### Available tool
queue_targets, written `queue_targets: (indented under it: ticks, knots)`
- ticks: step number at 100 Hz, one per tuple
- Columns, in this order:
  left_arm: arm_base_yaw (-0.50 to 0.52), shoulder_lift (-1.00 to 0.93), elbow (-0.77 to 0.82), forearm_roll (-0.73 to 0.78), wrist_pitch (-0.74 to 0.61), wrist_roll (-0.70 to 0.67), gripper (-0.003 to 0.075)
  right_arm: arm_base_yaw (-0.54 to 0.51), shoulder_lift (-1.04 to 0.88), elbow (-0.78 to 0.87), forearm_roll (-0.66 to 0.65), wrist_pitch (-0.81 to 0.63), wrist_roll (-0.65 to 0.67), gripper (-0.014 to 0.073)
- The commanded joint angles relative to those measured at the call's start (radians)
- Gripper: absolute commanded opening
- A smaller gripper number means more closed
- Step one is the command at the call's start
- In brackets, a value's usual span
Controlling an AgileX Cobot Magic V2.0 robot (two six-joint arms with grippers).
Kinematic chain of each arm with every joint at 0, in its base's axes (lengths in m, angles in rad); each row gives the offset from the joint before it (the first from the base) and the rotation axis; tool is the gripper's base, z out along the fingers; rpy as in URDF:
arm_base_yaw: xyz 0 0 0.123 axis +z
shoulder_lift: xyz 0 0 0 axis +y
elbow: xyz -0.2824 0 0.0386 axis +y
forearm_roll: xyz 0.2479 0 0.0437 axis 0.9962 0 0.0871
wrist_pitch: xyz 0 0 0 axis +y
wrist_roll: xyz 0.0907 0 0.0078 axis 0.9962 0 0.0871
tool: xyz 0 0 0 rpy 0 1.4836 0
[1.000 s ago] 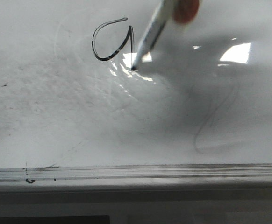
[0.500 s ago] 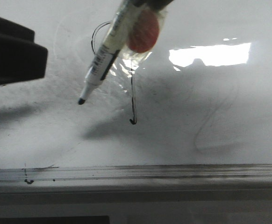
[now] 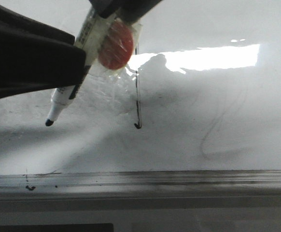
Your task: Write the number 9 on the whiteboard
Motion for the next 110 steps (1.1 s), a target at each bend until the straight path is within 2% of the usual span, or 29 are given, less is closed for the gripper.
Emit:
queue_targets:
  ticks: [1,10,48,51,58,70,77,95,110]
  knots:
    - [0.001,-0.005,-0.033,-0.009,-0.064,-0.008,0.0097,0.004,-0.016,-0.035,0.018,-0.064,0.0,-0.0043]
    - [0.001,-0.005,-0.033,0.005,-0.064,-0.009,-0.0022,0.004,-0.016,-0.035,0.018,-0.064,0.0,-0.0043]
    - [0.001,-0.005,-0.033,0.005,-0.064,-0.011,-0.002,0.004,-0.016,-0.035,0.028,-0.085,0.0,-0.0036]
    - [0.001,-0.005,-0.033,0.005,-0.064,-0.011,-0.002,0.004,-0.016,-0.035,0.028,-0.092,0.0,-0.0022]
    - [0.001,-0.005,-0.033,0.005,-0.062,-0.02,-0.002,0.004,-0.016,-0.035,0.028,-0.101,-0.008,0.007]
    - [0.001,-0.005,-0.033,-0.018,-0.054,-0.078,-0.002,0.004,-0.016,-0.035,0.028,-0.13,-0.009,0.0367]
    - [0.001,-0.005,-0.033,-0.042,-0.029,-0.093,-0.002,0.004,-0.019,-0.035,0.027,-0.16,-0.009,0.0472]
    - [0.001,-0.037,-0.033,-0.236,0.097,-0.095,-0.002,0.004,-0.053,-0.035,-0.001,-0.24,-0.009,0.0448]
    - [0.001,-0.117,-0.033,-0.439,0.301,-0.095,-0.0021,0.004,-0.089,-0.035,-0.014,-0.278,-0.009,0.0447]
